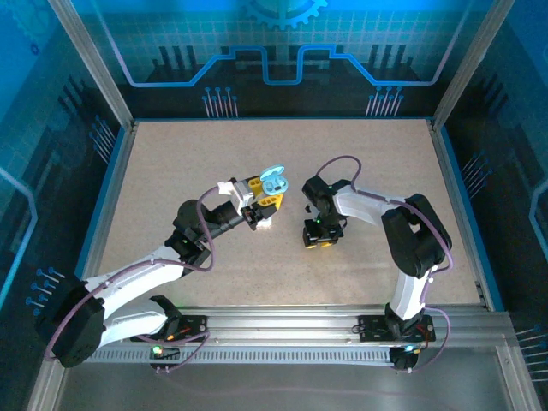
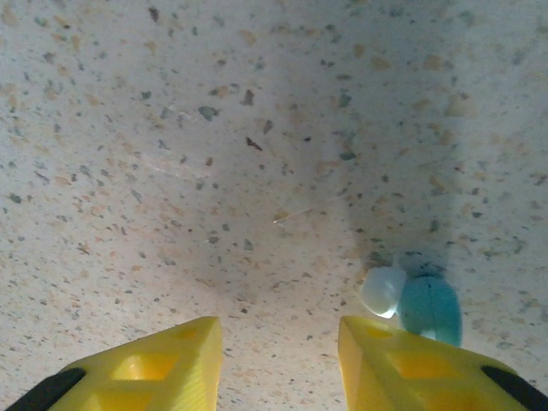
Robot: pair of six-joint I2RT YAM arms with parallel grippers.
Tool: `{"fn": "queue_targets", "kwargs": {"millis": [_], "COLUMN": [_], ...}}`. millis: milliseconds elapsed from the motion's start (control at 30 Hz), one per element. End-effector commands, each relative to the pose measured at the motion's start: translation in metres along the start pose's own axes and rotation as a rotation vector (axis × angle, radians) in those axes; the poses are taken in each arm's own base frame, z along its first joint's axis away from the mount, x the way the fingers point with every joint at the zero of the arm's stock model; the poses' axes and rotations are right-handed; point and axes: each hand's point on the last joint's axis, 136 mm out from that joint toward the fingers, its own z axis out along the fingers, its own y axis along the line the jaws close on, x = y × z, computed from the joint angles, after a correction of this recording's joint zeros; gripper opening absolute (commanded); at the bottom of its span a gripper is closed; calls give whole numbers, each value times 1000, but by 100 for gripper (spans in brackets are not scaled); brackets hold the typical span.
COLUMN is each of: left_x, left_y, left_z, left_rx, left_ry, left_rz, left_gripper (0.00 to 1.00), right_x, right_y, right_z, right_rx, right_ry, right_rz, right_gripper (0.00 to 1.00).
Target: Insert the wireless bluetooth earbuds into the charging case
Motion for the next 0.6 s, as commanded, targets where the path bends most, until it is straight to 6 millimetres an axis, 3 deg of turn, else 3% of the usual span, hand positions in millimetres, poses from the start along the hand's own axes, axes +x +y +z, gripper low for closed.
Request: {"fn": "queue_targets", "kwargs": {"millis": [0,433,567], "left_x": [-5,-5,-4], "left_y": [0,-1,-1], "left_z": [-1,2,3], "left_rx": [-8,2,4], "left_ry": [-20,-21,-17], "left_rz": [27,21,19], "left_gripper": [32,32,32], "right_x": [11,21,24], "right_y": [-17,-32,-17], "right_z": [-2,-9,-14], "right_rx": [56,42,-40], "right_ry": [31,25,12], "right_rz": [32,85,65], "right_gripper": [42,45,46]}}
